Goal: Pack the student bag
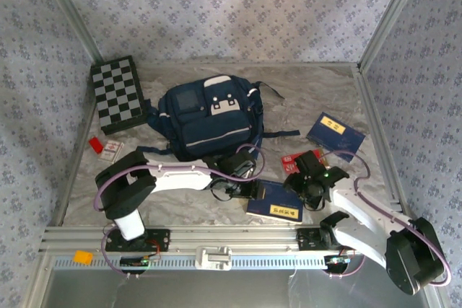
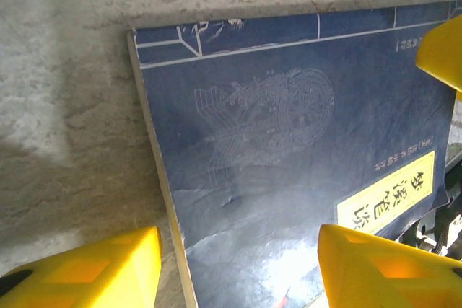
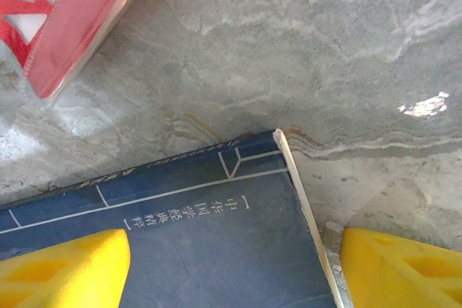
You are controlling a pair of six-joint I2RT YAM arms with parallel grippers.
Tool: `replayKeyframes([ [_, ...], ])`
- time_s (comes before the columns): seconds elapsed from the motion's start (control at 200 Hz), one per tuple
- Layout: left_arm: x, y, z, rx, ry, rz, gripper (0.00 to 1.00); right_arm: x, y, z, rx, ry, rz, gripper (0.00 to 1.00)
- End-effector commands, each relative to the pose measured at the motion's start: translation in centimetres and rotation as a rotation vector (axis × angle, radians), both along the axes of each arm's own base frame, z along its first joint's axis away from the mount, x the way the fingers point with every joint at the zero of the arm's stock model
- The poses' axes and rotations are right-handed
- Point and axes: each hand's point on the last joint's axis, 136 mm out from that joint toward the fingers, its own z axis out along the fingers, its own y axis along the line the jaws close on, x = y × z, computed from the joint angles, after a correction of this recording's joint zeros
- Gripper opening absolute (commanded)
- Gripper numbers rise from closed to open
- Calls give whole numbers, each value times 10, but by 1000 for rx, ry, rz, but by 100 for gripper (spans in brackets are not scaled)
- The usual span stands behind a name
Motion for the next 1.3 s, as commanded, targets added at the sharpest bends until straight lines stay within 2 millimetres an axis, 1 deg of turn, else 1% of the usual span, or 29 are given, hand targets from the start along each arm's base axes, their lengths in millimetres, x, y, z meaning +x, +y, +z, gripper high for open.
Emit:
replayKeyframes([
  [0.0, -1, -19, 11, -59, 14, -8, 58, 44, 35, 22, 136, -148, 51, 78],
  [0.07, -1, -22, 11, -64, 22, -12, 57, 53, 39, 30, 141, -154, 70, 78],
  [0.16, -1, -25, 13, -70, 21, -16, 57, 71, 52, 40, 206, -176, 82, 78],
  [0.225, 0, -29, 15, -84, 19, -17, 57, 82, 59, 42, 250, -179, 84, 78],
  [0.265, 0, -31, 15, -87, 20, -19, 57, 89, 61, 43, 259, -175, 90, 78],
  [0.32, 0, -35, 16, -91, 22, -24, 57, 101, 63, 50, 264, -180, 100, 78],
  [0.38, 0, -39, 18, -94, 21, -29, 57, 109, 64, 55, 252, -179, 113, 78],
  [0.415, -1, -42, 20, -97, 19, -32, 57, 116, 65, 61, 242, -190, 130, 78],
  [0.505, -2, -43, 20, -94, 15, -36, 57, 126, 60, 68, 211, -188, 148, 78],
  [0.58, -4, -43, 21, -92, 20, -38, 57, 132, 54, 69, 201, -183, 151, 78],
  [0.69, -9, -43, 24, -93, 30, -44, 58, 139, 40, 71, 184, -177, 143, 78],
  [0.765, -6, -33, 28, -60, 2, -36, 58, 134, 30, 73, 142, -159, 157, 78],
  [0.79, -4, -30, 32, -58, -15, -33, 58, 133, 26, 74, 123, -159, 160, 78],
  [0.805, -3, -28, 35, -58, -24, -30, 58, 127, 23, 72, 110, -140, 162, 78],
  [0.875, 2, -25, 45, -67, -56, -23, 60, 114, 14, 71, 82, -128, 166, 78],
  [0.965, 9, -29, 55, -73, -98, -32, 60, 93, 4, 65, 57, -96, 153, 78],
  [1.06, 24, -37, 62, -57, -161, -41, 60, 67, -2, 56, 64, -86, 113, 76],
  [1.084, 29, -39, 63, -53, -172, -41, 60, 63, -3, 55, 73, -92, 101, 75],
  [1.104, 32, -41, 63, -50, -177, -43, 60, 55, -3, 50, 85, -83, 91, 74],
  [1.179, 47, -46, 61, -36, -205, -46, 59, 34, -3, 41, 141, -58, 41, 69],
  [1.239, 57, -50, 58, -36, -220, -46, 59, 25, -7, 38, 142, -71, 30, 64],
  [1.294, 66, -51, 53, -18, -237, -41, 59, 21, -10, 34, 147, -89, 6, 60],
])
